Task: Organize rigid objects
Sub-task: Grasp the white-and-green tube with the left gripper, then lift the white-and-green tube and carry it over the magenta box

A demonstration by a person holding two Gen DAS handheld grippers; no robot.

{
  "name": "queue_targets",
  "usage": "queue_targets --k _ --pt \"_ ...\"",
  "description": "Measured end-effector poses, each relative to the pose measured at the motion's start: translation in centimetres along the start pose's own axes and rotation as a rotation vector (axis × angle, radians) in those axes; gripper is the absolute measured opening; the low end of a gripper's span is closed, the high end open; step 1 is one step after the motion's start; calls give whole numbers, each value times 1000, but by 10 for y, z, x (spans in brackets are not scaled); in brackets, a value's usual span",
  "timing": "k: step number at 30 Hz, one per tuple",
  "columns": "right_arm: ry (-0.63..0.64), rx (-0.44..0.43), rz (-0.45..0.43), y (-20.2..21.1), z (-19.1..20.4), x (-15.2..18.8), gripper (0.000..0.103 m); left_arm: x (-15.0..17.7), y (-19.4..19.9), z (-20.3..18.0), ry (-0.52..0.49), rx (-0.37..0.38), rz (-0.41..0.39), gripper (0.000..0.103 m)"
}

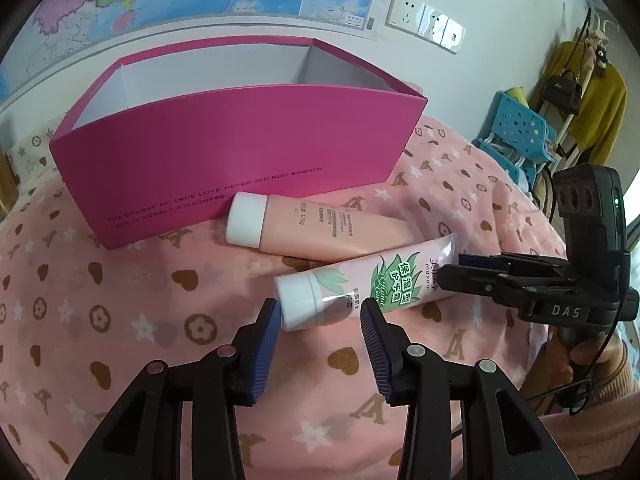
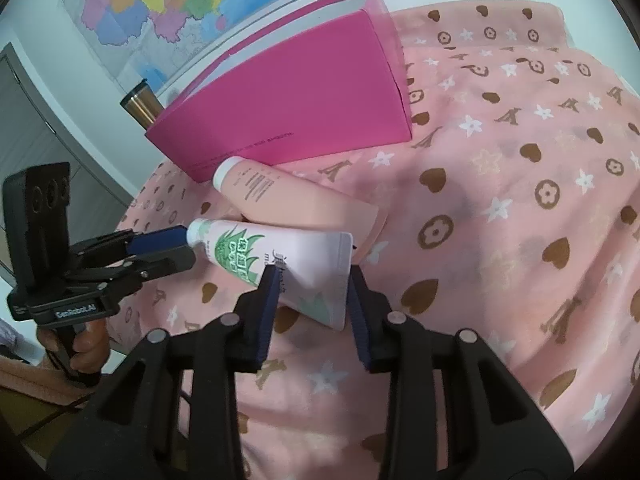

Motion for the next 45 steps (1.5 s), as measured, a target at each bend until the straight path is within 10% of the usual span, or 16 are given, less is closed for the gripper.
queue_targets --k 45 --pt "82 15 -113 20 17 -47 35 -29 23 -5 30 2 -94 42"
Point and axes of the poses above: each gripper's, at about its wrist camera, not at the fingertips, and y roughly against the way its jaws point, z to its left, x to its underside, the point moved 6 cm from there along -y, roughly the way its jaws point, and after that the axes turned 11 degrees about -z, right-handed, at the moved point
